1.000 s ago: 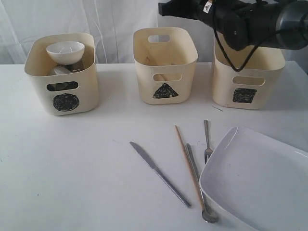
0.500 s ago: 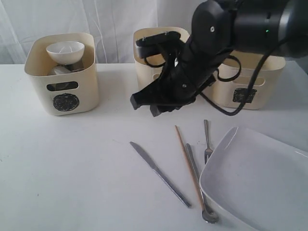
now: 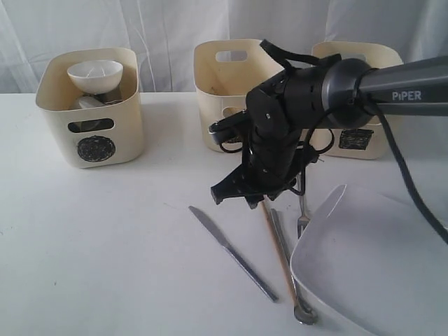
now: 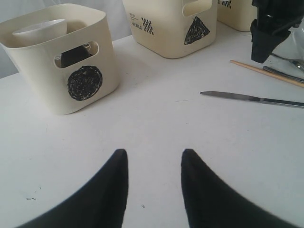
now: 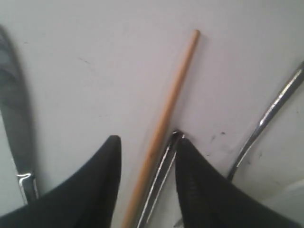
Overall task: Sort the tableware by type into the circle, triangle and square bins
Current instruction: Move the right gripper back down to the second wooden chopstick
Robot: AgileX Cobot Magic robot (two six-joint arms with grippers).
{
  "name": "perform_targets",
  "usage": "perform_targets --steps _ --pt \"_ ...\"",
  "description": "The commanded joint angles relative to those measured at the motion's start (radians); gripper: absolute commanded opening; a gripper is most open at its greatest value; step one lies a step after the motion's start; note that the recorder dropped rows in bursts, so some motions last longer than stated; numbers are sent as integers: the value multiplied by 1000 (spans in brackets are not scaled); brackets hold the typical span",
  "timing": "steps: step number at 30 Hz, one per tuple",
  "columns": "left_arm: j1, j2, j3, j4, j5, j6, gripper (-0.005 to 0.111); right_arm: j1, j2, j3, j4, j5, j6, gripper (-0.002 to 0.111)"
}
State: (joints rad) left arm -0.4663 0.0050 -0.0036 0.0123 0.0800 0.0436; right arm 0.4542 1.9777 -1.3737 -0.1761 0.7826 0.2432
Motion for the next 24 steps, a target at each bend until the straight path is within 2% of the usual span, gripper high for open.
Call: perform_targets --steps 1,10,14,16,24 --pt "1 -5 4 -12 -1 2 43 -31 14 3 -54 -5 51 37" --pt "1 -5 4 -12 -1 2 43 -54 42 -19 -16 -79 96 38" --pt "1 -5 4 -12 -1 2 43 -56 65 -57 4 -65 98 51" --pt "1 -5 4 -12 -1 2 43 -56 76 -73 -1 -58 95 53" --pt "1 -5 4 -12 -1 2 43 -56 134 -115 2 -23 98 45"
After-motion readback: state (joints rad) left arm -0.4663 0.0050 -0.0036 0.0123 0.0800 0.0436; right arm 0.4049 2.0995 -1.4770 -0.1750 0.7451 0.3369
